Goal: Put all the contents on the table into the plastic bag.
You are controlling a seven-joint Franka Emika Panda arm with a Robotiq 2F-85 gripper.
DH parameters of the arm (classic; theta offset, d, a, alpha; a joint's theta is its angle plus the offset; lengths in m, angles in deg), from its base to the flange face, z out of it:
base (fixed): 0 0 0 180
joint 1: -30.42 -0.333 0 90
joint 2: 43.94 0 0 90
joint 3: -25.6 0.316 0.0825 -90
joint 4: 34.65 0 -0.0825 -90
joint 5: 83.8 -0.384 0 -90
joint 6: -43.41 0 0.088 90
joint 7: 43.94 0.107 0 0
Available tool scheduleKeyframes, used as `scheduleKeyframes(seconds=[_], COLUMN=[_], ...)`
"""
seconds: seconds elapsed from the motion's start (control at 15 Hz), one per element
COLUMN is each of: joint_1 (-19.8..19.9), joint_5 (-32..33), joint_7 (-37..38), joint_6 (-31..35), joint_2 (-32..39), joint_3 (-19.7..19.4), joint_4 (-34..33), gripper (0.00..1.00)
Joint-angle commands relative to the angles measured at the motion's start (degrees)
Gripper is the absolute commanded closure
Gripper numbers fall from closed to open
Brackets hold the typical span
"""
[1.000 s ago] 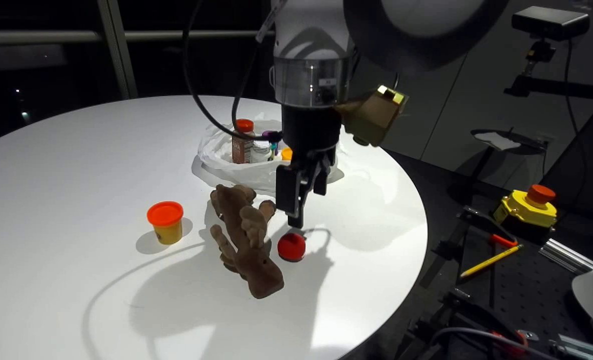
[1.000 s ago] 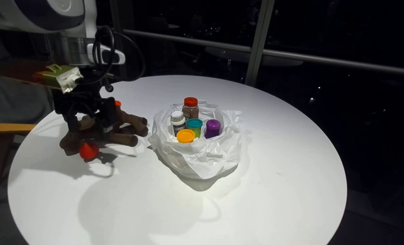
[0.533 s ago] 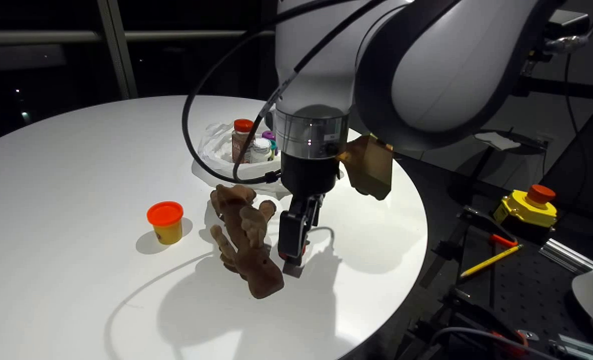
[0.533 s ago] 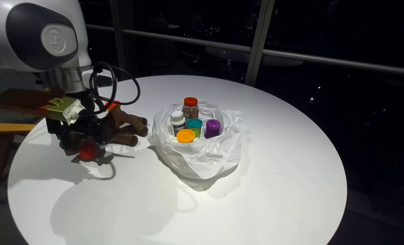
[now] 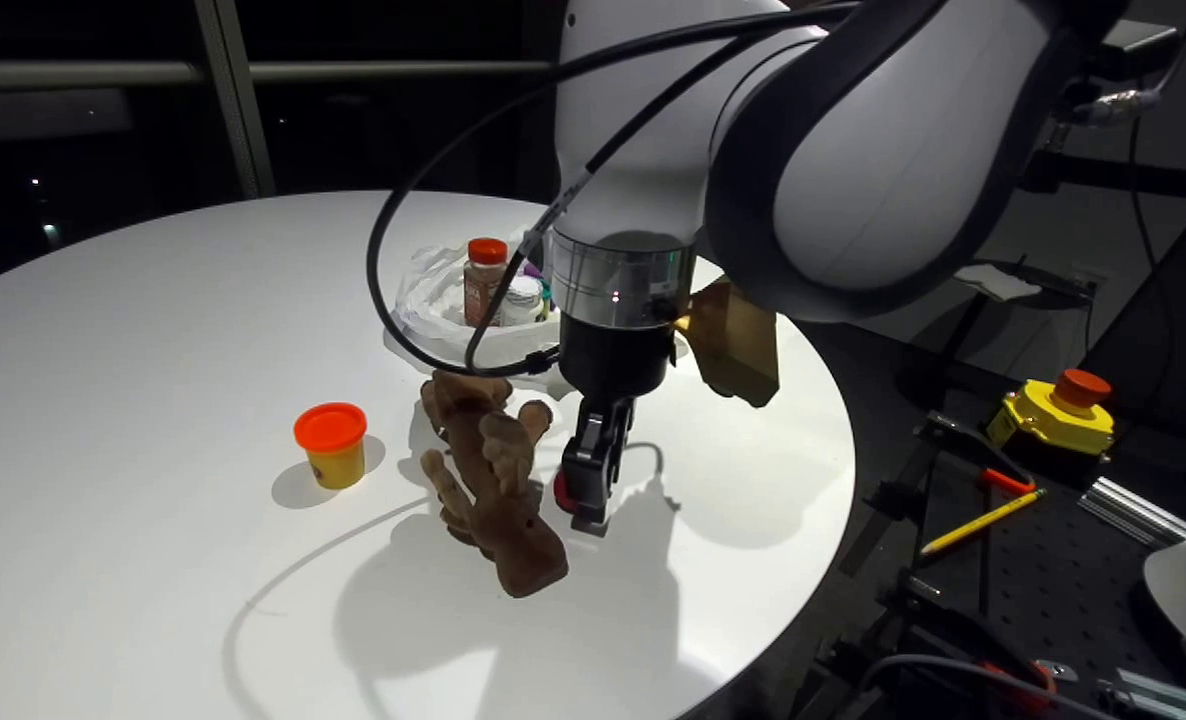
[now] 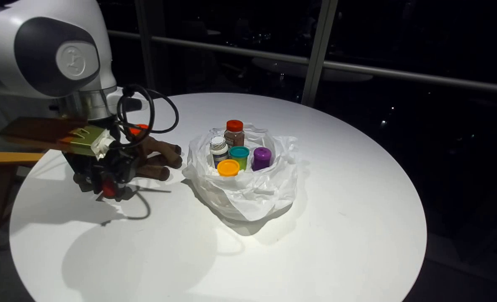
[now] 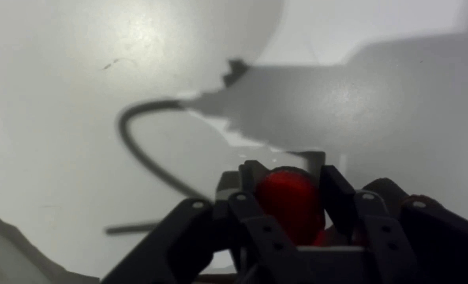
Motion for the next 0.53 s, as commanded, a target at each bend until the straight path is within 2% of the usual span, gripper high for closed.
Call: scheduleKeyframes(seconds=[0.0,0.13,0.33,0.47], joint_1=[-0.2,-0.2,-0.4,-0.2], joint_5=[0.8,0.8,1.0,0.8], joint_7=[-1.2,-1.6,-1.5,-1.8], joint_6=[2.0,2.4,2.6,2.7], joint_2=[-0.1,0.2,0.4,0.7], joint_3=[-0.6,-0.7,-1.0,-0.9], joint_4=[-0.2,-0.4,-0.7,-1.0], gripper=[0.3,0.22,0.01,0.0])
